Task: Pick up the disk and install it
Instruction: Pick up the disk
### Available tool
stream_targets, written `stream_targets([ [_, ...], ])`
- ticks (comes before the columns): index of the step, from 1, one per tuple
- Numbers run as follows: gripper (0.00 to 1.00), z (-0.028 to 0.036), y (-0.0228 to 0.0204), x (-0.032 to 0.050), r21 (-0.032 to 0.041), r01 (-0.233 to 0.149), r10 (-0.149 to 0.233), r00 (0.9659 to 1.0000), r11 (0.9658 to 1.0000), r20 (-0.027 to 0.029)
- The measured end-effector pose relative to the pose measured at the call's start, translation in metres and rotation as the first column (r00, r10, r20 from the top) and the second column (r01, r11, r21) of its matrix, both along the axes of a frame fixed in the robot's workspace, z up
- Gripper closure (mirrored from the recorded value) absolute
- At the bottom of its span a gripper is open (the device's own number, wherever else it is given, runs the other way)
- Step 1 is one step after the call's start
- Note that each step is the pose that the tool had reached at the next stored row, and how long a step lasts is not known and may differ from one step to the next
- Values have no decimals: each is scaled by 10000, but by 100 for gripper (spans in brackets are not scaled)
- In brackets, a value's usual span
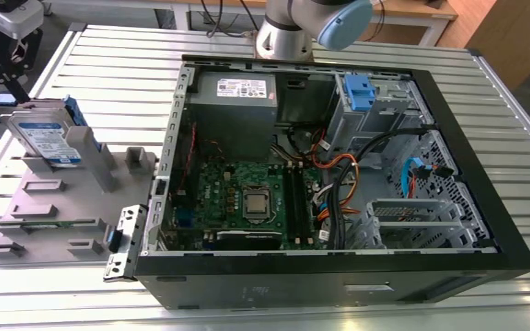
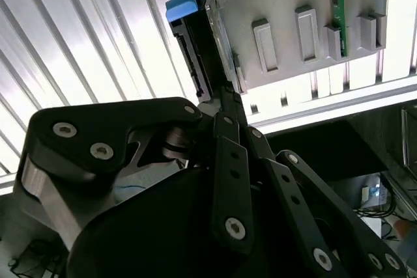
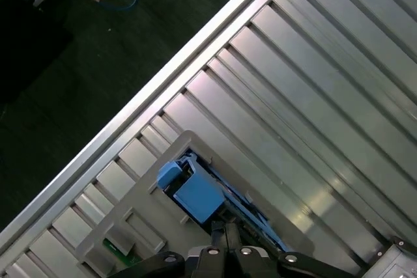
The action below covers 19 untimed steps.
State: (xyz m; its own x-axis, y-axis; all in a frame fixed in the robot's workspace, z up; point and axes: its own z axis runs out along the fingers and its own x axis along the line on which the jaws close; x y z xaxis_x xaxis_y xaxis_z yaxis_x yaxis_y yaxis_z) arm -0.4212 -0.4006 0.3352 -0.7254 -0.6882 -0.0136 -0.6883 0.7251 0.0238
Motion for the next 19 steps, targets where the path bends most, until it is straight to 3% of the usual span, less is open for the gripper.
stream_targets([
  [6, 89, 0, 0, 0, 0, -41, 41, 10000, 10000, -1],
  [9, 89, -1, 0, 0, 0, -363, 363, 9993, 9993, 0],
  [14, 89, -3, 0, 0, 0, -1258, 1258, 9921, 9921, 0],
  [19, 89, -2, 0, 1, -1, -1368, 1368, 9906, 9906, -1],
])
